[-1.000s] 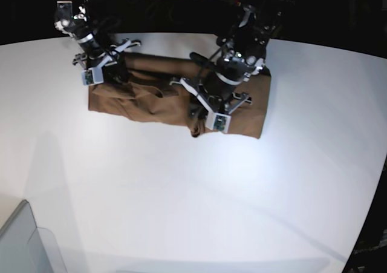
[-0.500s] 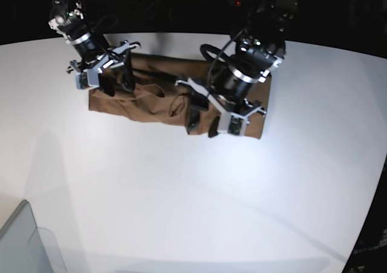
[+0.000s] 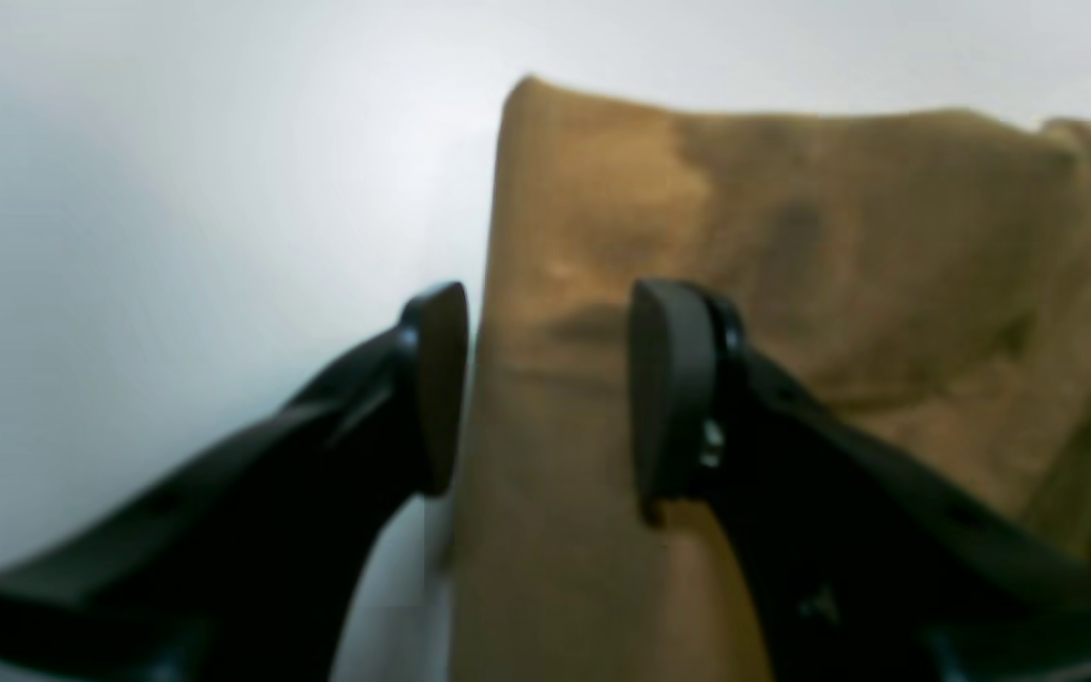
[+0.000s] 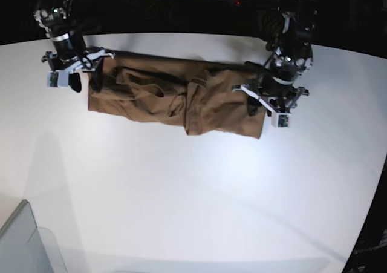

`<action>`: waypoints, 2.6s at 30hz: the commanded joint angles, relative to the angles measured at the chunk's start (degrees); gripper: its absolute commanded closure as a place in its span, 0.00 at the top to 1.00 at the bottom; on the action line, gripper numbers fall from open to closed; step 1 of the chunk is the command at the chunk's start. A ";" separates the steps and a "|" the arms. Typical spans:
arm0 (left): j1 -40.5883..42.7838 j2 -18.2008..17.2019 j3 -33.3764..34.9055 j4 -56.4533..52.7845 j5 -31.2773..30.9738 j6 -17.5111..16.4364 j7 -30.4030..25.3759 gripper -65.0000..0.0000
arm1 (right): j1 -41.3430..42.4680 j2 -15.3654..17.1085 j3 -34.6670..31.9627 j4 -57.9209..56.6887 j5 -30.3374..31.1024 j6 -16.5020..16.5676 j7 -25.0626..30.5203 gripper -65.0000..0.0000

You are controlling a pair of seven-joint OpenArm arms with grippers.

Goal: Layout the t-shirt on the table in an organized manner, then fold the t-shirt properly
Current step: 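Release the strip with the left gripper and lift it away, then grasp the strip end with the right gripper and lift it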

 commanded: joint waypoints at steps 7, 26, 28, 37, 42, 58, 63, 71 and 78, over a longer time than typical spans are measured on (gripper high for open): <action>-1.16 1.42 -0.10 -0.78 0.02 0.03 -1.29 0.42 | 2.88 0.51 0.07 -2.65 0.54 0.26 -1.49 0.51; -0.72 1.16 -0.28 -0.17 0.02 0.03 -1.29 0.42 | 7.27 0.51 -0.11 -17.77 0.27 0.00 -1.13 0.51; -0.72 1.16 -0.36 -0.43 0.02 0.03 -1.29 0.42 | 7.45 0.51 -0.20 -19.88 0.27 0.00 -0.96 0.50; -0.19 1.16 -0.54 -0.43 0.02 0.03 -1.29 0.42 | 8.50 2.62 -3.10 -24.80 0.36 0.17 -1.05 0.10; -0.01 1.16 -0.63 -0.17 0.02 0.03 -1.29 0.42 | 8.24 3.59 -6.70 -24.63 0.27 0.00 -1.49 0.00; 0.86 1.16 -3.88 5.37 0.02 0.03 -0.68 0.42 | 4.90 3.06 -5.21 0.34 0.45 0.00 -1.57 0.00; 2.27 1.16 -4.32 9.86 0.10 0.03 -0.68 0.42 | 4.02 -0.19 -5.38 8.34 0.54 0.00 -1.57 0.00; 5.88 1.07 -14.08 7.57 0.10 0.03 -0.68 0.42 | 3.40 -1.25 -9.43 10.80 0.45 0.00 -1.57 0.00; 4.12 1.16 -14.96 -0.25 0.10 0.03 -0.94 0.42 | 3.40 -1.25 -13.12 11.59 0.45 0.00 -1.57 0.00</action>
